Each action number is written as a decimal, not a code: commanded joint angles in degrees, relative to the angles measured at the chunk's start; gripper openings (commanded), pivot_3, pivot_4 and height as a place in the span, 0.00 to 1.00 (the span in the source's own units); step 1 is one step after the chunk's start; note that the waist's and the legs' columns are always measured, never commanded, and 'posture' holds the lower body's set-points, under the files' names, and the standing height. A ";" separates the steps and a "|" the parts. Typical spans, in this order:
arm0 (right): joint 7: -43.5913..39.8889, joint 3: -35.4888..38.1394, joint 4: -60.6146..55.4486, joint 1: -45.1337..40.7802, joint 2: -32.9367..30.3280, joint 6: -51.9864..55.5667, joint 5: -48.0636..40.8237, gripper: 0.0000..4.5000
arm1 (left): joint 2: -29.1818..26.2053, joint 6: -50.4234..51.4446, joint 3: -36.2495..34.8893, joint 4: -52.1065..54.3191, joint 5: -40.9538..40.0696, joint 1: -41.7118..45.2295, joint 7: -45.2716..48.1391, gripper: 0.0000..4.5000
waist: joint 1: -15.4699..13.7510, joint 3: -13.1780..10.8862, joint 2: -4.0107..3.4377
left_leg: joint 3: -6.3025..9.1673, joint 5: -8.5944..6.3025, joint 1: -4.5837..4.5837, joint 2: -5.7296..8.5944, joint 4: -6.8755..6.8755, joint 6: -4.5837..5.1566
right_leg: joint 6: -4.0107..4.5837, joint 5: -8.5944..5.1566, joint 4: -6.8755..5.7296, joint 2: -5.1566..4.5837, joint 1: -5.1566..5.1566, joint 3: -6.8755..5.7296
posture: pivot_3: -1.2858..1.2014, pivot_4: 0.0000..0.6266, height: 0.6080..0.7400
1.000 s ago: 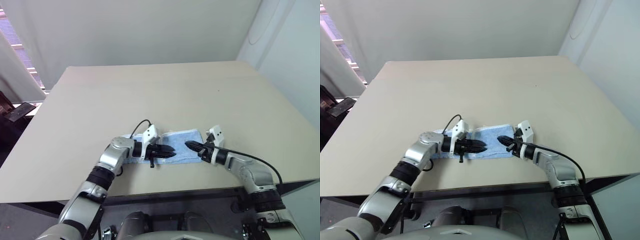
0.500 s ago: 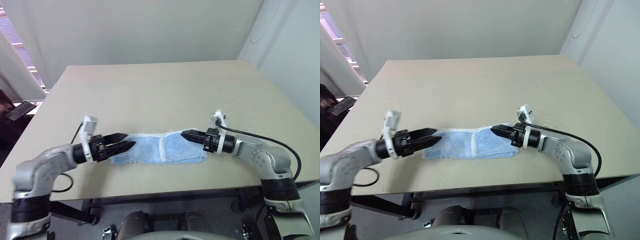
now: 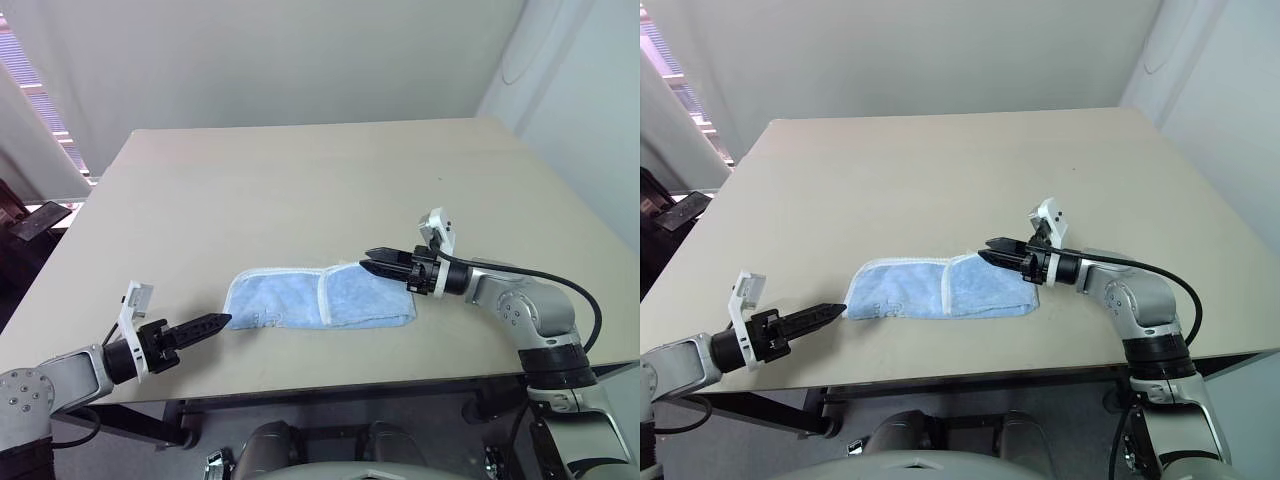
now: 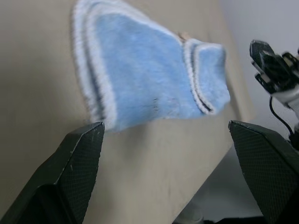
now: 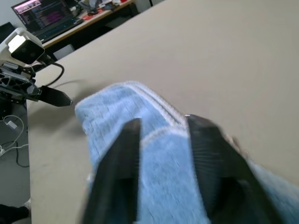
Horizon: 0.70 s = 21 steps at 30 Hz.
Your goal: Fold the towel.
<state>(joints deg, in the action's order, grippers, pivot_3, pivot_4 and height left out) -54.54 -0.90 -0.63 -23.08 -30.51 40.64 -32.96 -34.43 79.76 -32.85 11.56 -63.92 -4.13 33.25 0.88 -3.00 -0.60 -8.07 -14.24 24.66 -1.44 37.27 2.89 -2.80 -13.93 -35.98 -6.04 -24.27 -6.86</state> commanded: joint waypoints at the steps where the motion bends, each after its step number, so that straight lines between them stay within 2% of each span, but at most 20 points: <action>1: -0.93 2.22 -2.13 0.32 -1.28 -0.64 -1.13 0.64 | 0.12 0.91 -0.96 0.31 -1.74 -1.26 -1.41 1.00 | 0.02 0.00 0.01 | 0.00 0.03 0.00 -0.01 -0.05 -0.04 | 0.03 -0.02 0.00 0.00 -0.06 0.00 | 0.52 0.00 0.88; 5: 1.65 3.02 -2.16 0.48 -0.93 0.92 -0.97 0.97 | 2.25 1.29 -1.34 -2.97 -1.91 0.40 -5.54 1.00 | -0.02 0.00 0.00 | 0.00 0.07 0.00 -0.03 -0.15 -0.12 | 0.18 -0.10 -0.04 0.00 -0.14 -0.01 | 0.52 0.00 0.88; 6: 2.26 3.30 -2.17 0.50 -0.87 1.65 -1.23 0.99 | 3.35 1.15 -1.55 -4.51 -1.35 1.27 -7.70 1.00 | -0.12 0.01 -0.01 | 0.00 0.08 0.00 -0.04 -0.16 -0.13 | 0.20 -0.10 -0.05 0.00 -0.14 -0.01 | 0.52 0.00 0.88; 12: 5.94 4.98 -2.20 0.91 -0.19 2.10 -1.04 0.99 | 8.03 3.80 -4.07 -10.55 -5.13 6.48 -15.14 1.00 | -0.29 0.08 -0.12 | 0.00 0.08 -0.15 -0.03 -0.15 -0.13 | 0.49 0.14 -0.05 -0.04 0.02 -0.08 | 0.52 0.00 0.88; 16: 7.51 5.02 -2.13 1.06 0.04 1.73 -0.34 0.99 | 10.70 6.00 -2.05 -12.27 -5.45 9.67 -19.25 1.00 | -0.27 0.05 -0.22 | 0.02 0.07 -0.15 -0.06 -0.18 -0.12 | 0.35 0.48 0.11 -0.01 0.10 -0.20 | 0.52 0.00 0.88; 20: 9.15 5.74 -1.85 0.88 0.37 2.09 -0.34 0.99 | 12.94 7.56 -1.11 -13.94 -4.55 11.43 -22.35 1.00 | -0.38 0.23 -1.03 | 0.13 0.06 0.02 -0.36 -0.48 -0.11 | 0.24 1.44 1.42 0.47 0.65 -0.38 | 0.52 0.00 0.88; 21: 9.33 5.96 -1.92 0.94 0.42 2.20 -0.53 0.99 | 13.54 7.49 -1.57 -14.39 -4.64 11.80 -23.07 1.00 | -0.93 0.37 -0.86 | 0.06 0.07 0.44 -0.43 -0.84 -0.11 | 0.46 1.73 1.33 0.59 1.00 -0.30 | 0.52 0.00 0.88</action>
<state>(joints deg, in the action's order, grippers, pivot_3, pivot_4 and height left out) -45.67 3.35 -1.05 -21.18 -30.33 43.29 -32.80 -22.61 85.81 -36.50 -1.16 -69.23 7.88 11.88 -0.05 -2.64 -1.45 -8.52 -14.17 25.12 -1.62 35.99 2.78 -2.28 -12.92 -36.20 -5.61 -23.33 -6.65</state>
